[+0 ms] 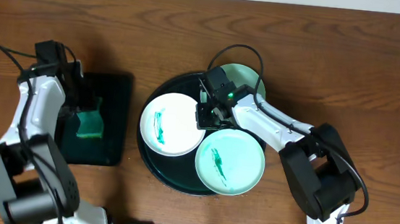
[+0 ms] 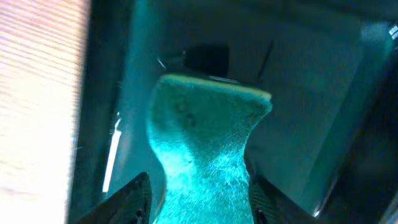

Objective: Clean dirty plates on tray and stack at the side
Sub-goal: 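Grasp the green sponge from the black tray with the left gripper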

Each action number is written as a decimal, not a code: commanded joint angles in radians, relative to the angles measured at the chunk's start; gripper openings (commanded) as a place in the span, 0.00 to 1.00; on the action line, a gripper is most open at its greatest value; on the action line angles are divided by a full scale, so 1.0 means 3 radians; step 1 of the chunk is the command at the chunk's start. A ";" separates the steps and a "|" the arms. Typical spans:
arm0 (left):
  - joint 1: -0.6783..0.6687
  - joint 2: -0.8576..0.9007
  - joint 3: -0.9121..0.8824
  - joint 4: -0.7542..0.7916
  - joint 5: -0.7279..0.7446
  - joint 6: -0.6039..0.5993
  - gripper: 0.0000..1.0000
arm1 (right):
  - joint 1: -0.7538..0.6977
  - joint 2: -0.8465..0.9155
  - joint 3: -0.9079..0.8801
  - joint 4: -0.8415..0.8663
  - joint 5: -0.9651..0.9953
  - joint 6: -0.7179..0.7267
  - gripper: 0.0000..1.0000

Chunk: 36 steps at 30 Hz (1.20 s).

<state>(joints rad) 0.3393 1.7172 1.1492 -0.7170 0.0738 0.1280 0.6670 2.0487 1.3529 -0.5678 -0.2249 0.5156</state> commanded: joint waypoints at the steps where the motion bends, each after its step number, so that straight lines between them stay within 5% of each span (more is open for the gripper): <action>1: 0.0005 0.0191 0.0047 -0.0009 0.0155 0.0108 0.51 | 0.0038 0.0038 0.0070 -0.0001 -0.0090 -0.0076 0.01; 8: 0.0006 0.0356 0.0047 0.0047 0.0154 0.0109 0.35 | 0.0023 0.0038 0.0070 -0.0004 -0.0095 -0.0076 0.01; 24: 0.0005 0.0664 -0.0017 0.0066 0.0163 0.0065 0.33 | 0.0023 0.0038 0.0070 -0.0004 -0.0102 -0.0076 0.01; 26: 0.0005 0.0656 -0.0014 0.0067 0.0193 0.0038 0.08 | 0.0023 0.0038 0.0070 -0.0001 -0.0102 -0.0076 0.01; 36: 0.0005 0.0139 0.0270 -0.0256 0.0373 -0.0146 0.07 | 0.0019 0.0038 0.0070 0.0003 -0.0126 -0.0074 0.01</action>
<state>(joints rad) 0.3435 1.8439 1.1809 -0.7525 0.1162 0.1089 0.6662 2.0487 1.3529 -0.5690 -0.2291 0.5144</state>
